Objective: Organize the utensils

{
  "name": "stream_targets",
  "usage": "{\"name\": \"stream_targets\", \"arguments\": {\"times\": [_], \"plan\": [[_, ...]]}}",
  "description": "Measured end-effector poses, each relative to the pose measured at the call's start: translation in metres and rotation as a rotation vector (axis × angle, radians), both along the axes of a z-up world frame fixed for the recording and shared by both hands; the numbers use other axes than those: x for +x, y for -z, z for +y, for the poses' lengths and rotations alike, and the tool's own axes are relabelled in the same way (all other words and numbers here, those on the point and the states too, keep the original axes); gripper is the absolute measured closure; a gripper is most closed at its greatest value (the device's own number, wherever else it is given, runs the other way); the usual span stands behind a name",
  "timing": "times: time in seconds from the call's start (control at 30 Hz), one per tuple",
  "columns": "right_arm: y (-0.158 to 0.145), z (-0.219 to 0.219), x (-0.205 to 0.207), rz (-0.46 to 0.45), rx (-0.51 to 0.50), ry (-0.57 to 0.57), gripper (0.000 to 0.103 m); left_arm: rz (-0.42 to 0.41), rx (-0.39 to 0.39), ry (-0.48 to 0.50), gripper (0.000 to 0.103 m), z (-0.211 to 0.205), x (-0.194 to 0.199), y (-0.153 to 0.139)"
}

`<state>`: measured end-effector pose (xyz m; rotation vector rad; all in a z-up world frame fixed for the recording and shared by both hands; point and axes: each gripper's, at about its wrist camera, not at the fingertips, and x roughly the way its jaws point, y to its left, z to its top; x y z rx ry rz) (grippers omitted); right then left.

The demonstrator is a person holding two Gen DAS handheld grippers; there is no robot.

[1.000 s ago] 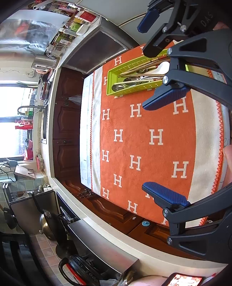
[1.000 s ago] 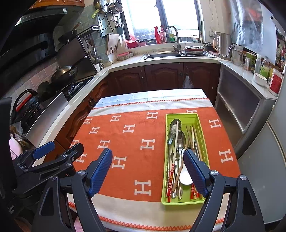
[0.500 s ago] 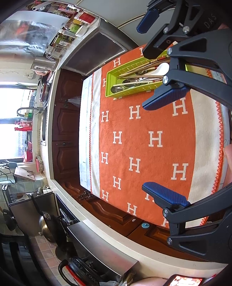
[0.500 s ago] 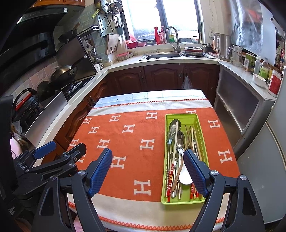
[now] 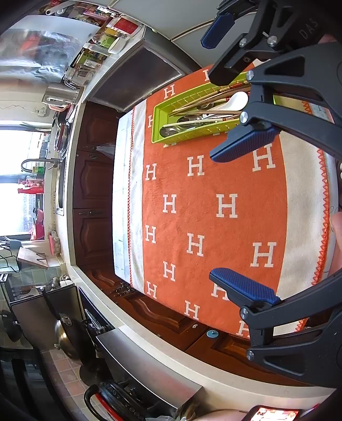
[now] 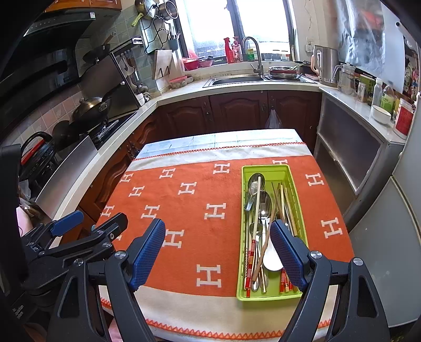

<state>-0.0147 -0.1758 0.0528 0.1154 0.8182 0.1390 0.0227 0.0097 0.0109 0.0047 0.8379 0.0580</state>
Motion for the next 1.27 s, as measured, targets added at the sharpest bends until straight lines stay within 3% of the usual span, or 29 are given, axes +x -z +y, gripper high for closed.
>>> {"name": "stream_targets", "arguments": {"times": [1.27], "plan": [[0.0105, 0.0042, 0.0011, 0.017, 0.006, 0.017, 0.02, 0.011, 0.001, 0.008, 0.022, 0.0006, 0.0002, 0.0097]]}}
